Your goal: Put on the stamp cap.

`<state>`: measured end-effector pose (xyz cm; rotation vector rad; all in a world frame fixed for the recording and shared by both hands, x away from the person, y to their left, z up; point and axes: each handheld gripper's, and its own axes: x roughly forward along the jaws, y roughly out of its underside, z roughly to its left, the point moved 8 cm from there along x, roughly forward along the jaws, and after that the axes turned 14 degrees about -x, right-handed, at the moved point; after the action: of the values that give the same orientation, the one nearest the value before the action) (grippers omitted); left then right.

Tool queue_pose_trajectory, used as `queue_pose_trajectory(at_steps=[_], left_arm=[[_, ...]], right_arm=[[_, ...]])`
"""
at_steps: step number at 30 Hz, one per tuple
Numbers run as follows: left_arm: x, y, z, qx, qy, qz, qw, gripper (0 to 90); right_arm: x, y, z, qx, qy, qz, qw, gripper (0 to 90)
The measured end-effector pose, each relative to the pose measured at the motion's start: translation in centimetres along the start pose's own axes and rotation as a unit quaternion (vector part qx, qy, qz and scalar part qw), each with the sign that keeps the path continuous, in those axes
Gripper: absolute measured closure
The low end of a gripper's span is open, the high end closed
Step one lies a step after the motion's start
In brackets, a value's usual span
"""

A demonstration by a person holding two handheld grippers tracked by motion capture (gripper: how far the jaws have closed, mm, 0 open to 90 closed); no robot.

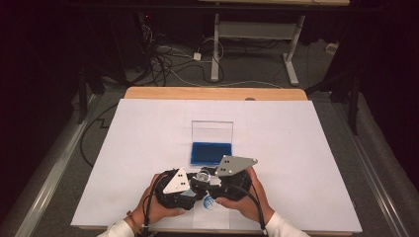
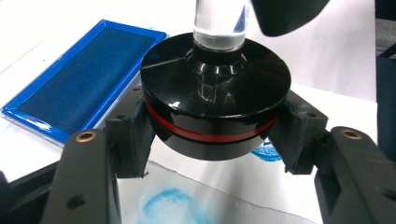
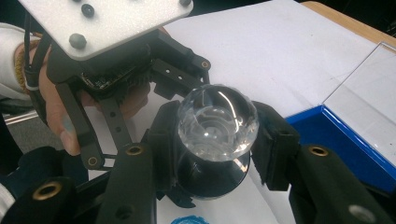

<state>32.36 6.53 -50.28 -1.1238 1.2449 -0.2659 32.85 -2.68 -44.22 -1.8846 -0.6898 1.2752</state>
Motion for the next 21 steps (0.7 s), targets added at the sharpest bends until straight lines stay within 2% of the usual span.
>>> queue_pose_trajectory(at_steps=[3,6,9,14,17,21], left_arm=[[0.03,0.0,0.05,-0.003,-0.001,-0.003,1.0,35.7],[0.14,0.07,0.24,-0.012,-0.002,-0.003,0.9999,30.9],[0.4,0.3,0.34,-0.013,-0.007,0.005,0.9999,28.1],[0.52,0.25,0.48,-0.018,-0.016,0.001,0.9997,22.1],[0.41,0.28,0.46,-0.015,-0.011,-0.004,0.9998,20.5],[0.19,0.29,0.67,-0.018,-0.013,-0.01,0.9997,18.5]], right_arm=[[0.0,-0.04,0.0,0.0,0.0,-0.001,1.0,57.0],[-0.04,-0.06,-0.01,0.001,-0.001,-0.003,1.0,57.0],[-0.1,-0.08,-0.04,0.001,0.001,-0.003,1.0,57.0],[-0.34,-0.17,-0.13,-0.001,0.002,-0.005,1.0,57.1],[-0.47,-0.23,-0.22,0.001,0.004,-0.007,1.0,57.1],[-0.66,-0.34,-0.3,-0.001,0.005,-0.009,0.9999,57.1]])
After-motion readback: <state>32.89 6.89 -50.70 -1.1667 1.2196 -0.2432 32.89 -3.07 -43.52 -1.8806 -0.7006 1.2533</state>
